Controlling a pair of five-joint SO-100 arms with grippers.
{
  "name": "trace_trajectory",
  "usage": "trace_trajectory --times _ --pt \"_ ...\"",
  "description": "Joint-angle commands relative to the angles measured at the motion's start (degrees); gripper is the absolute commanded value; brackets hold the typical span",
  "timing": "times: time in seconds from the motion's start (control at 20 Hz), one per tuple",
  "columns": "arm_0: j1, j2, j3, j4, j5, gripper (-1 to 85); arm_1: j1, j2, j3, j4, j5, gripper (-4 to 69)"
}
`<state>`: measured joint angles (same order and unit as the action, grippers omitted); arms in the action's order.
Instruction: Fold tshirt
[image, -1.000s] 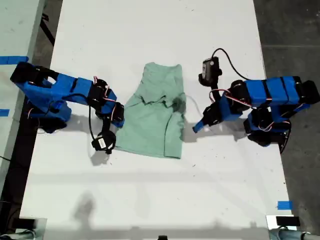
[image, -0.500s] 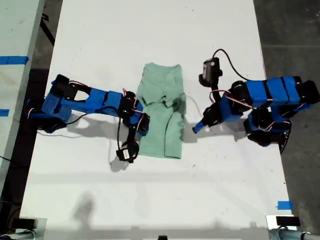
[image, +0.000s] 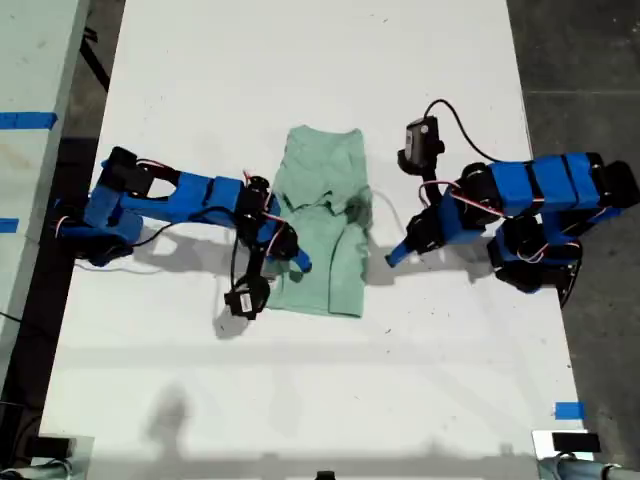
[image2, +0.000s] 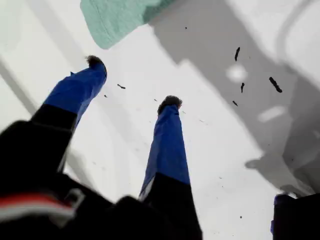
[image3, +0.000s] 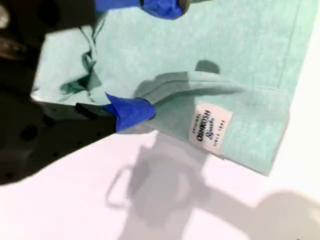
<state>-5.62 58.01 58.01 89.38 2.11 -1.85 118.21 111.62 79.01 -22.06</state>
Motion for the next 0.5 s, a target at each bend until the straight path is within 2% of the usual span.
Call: trace_trajectory --times 0.0,0.2,0.35,0.45 --pt "-1.76 15.03 1.23 4.75 -0.62 28.3 -0.62 3.08 -0.44 -2.64 0.35 25.1" --pt "-1.49 27.16 13.18 5.27 -2.55 28.0 -0.70 2.90 -0.44 -3.16 0.35 24.8" --pt "0.35 36.56 29.88 -4.31 -4.39 27.4 -1.32 1.23 -1.67 -4.83 0.18 24.8" --pt "2.64 38.32 34.98 -7.47 -7.29 27.0 -1.85 -2.64 -4.31 -5.27 0.09 24.7"
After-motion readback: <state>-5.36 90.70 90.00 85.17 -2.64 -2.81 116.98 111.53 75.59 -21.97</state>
